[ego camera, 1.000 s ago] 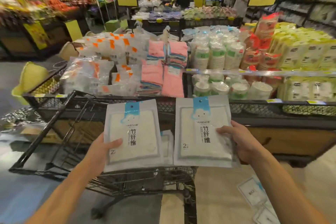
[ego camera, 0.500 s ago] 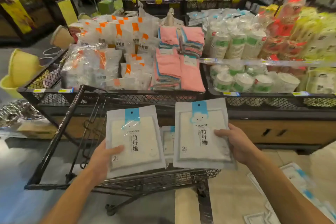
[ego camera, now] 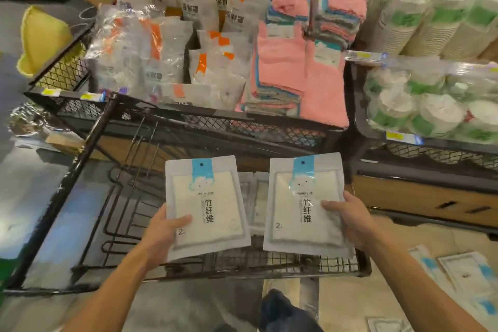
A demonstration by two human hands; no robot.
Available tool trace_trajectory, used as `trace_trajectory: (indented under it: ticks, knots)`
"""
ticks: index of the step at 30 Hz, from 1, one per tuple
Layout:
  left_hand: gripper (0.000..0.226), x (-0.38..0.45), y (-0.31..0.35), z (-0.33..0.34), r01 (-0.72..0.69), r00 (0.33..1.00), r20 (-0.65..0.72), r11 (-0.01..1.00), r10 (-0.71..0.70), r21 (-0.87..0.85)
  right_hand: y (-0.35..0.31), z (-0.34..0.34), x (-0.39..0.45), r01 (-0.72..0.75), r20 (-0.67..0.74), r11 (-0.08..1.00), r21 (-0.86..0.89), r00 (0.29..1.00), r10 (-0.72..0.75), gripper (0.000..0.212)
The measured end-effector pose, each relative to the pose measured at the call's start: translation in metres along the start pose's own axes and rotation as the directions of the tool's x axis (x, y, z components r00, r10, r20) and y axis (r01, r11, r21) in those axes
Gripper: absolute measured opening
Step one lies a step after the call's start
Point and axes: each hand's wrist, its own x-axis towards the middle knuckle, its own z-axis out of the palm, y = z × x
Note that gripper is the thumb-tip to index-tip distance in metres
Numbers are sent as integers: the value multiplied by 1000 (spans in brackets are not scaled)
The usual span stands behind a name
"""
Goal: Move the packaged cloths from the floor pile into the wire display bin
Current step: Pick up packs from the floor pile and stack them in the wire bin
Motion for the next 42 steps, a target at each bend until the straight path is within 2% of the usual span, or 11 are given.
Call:
trace_trajectory:
  ticks: [8,16,18,21,24,26,30,32,34,38,42]
  knots:
    - [39,104,-48,14,116,993,-18,984,-115,136,36,19,98,-115,-15,991,-75,993,114,34]
    - [36,225,-99,28,150,988,-21,941,-151,302,111,58,214,-185,-183,973,-140,970,158,29]
    - [38,245,-113,30,163,986,-67,931,-150,326,124,68,229,-187,-239,960,-209,962,136,27]
    - [49,265,-129,34,167,974,-209,893,-85,419,145,75,248,-129,-338,887,-443,941,-32,26]
    - [61,270,-137,46,144,958,-283,781,44,608,160,77,257,-128,-388,775,-619,908,-161,35]
    - [64,268,-143,55,98,952,-264,662,156,743,167,80,259,-152,-403,657,-738,881,-249,46]
    - [72,272,-151,57,-40,931,-16,146,364,989,157,87,256,-217,-406,476,-852,848,-340,67]
    - [75,270,-141,58,-68,927,69,-17,368,998,148,87,250,-223,-356,361,-906,862,-360,70]
    - [75,260,-125,60,-93,921,114,-74,372,993,137,85,238,-184,-280,271,-945,883,-377,69]
    - [72,221,-80,64,-130,919,156,-95,362,987,101,81,193,-101,-142,131,-986,925,-353,75]
    - [68,167,-19,69,-156,903,172,-73,394,985,55,77,138,-31,-75,122,-992,927,-367,80]
